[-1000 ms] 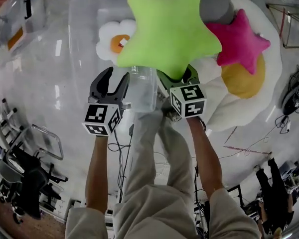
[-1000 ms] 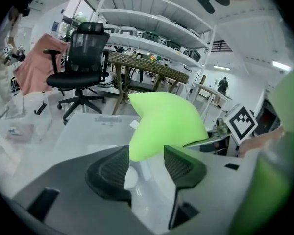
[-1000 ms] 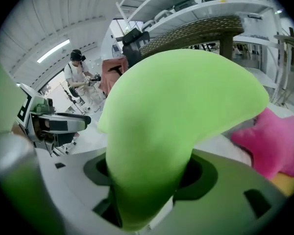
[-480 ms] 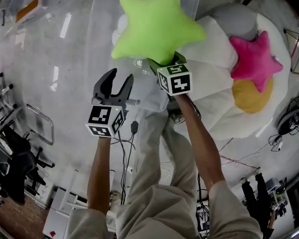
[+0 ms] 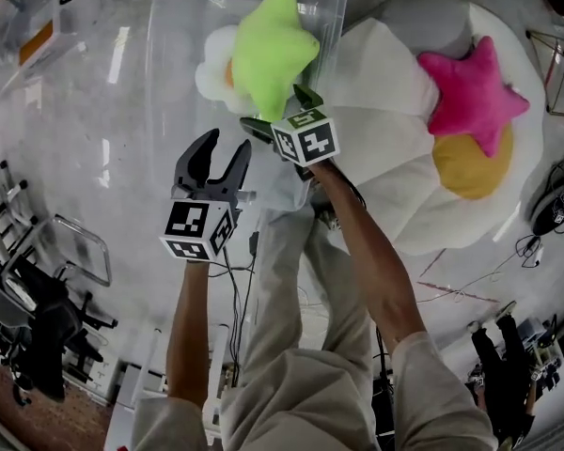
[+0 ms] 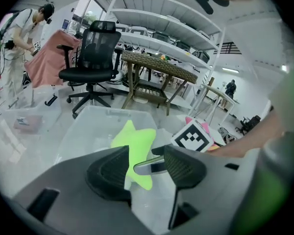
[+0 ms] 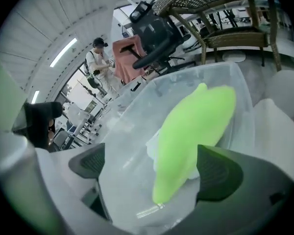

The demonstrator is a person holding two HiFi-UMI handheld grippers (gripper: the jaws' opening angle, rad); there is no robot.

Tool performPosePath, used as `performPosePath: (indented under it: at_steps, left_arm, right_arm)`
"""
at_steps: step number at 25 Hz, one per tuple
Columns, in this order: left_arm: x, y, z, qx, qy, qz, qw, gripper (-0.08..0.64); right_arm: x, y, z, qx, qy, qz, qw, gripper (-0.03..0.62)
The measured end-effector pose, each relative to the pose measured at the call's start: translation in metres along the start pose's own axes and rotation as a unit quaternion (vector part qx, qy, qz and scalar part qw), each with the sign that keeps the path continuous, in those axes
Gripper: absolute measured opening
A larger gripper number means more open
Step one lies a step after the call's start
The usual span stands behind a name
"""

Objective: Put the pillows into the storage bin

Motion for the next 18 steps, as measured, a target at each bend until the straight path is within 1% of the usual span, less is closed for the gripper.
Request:
performPosePath:
  at_steps: [3,8,14,18]
  left_arm:
    - [-0.017,-0.014,0.010,0.002,-0.011,-0.014,0.9998,0.222]
    - [-0.054,-0.039,0.026,0.008,-0.038,-0.049,0.9980,0.222]
    - [-0.100,-0.071,0.043,0.015,-0.074,-0.089,0.9931,0.222]
    - [-0.134,-0.094,0.055,0.023,-0.105,-0.123,0.9866,0.222]
  right_arm:
    - [-0.016,0.028,-0.003,-0.022,0.007,-0.007,1.000,0.561]
    - [-0.040,0.089,0.008,-0.088,0.013,-0.015,0.996,0.561]
    - [-0.082,0.148,0.013,-0.146,0.007,-0.054,0.988,0.561]
    - [-0.110,0.191,0.009,-0.183,-0.008,-0.085,0.980,0.560]
Point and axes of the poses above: the fingertips, and each gripper's own axes: y backward along the fingers, x to its left, z out of its top, the point moved 3 cm from there along y, backward along the fingers, and after that the axes turned 12 degrees about -y, right-handed, at the moved point
